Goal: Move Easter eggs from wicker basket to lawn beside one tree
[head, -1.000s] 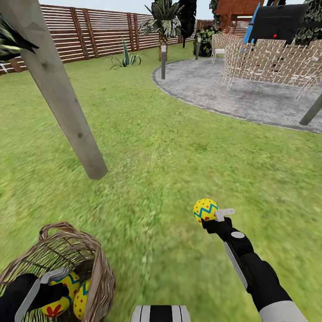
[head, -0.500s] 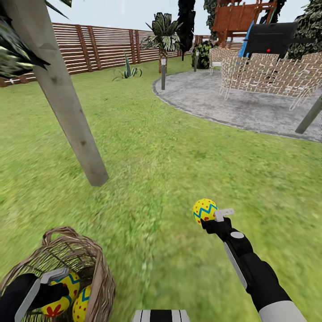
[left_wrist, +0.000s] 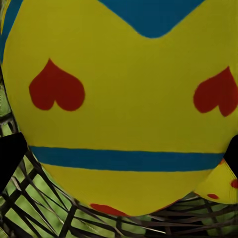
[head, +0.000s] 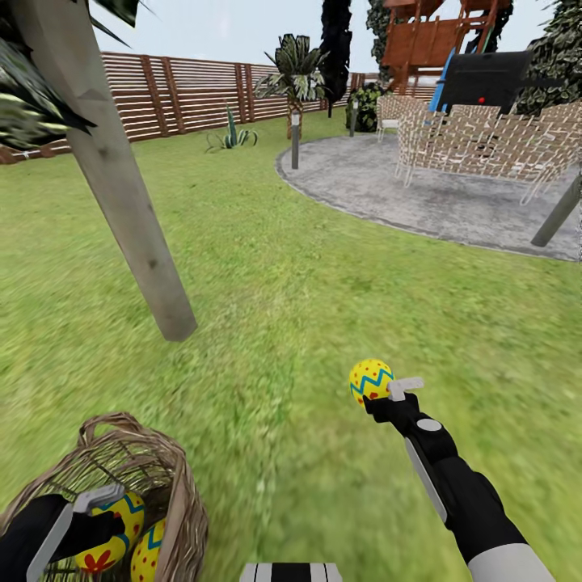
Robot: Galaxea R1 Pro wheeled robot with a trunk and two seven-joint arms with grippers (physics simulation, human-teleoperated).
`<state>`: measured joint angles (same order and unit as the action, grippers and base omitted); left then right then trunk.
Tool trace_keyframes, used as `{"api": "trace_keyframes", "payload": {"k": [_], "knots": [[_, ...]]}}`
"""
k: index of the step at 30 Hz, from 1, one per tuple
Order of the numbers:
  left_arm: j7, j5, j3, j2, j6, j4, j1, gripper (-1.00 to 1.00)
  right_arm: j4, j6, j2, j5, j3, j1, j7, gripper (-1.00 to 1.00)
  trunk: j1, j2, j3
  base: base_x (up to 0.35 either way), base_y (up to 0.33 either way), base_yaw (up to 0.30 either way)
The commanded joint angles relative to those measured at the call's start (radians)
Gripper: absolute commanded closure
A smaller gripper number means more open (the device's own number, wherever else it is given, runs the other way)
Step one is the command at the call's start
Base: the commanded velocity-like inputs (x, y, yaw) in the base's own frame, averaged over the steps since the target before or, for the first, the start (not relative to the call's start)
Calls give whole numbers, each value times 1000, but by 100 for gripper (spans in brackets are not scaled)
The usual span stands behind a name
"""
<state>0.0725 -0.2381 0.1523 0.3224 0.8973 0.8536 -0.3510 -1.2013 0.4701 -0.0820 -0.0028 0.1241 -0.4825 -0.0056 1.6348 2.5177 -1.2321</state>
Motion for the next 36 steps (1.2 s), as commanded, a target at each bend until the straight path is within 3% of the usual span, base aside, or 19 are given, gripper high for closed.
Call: {"api": "trace_keyframes", "payload": {"k": [1,20,36], "knots": [[7,5,3,0,5,1,0,100,-1,5,0,0,2,0,-1,100,-1,0,3,0,0,0],[8,5,1,0,3,2,0,100,-1,6,2,-2,3,0,1,100,-9,-4,77,0,0,0],[9,5,1,0,3,4,0,100,26,5,8,0,6,-1,1,100,-9,-4,77,-204,-8,0]]}}
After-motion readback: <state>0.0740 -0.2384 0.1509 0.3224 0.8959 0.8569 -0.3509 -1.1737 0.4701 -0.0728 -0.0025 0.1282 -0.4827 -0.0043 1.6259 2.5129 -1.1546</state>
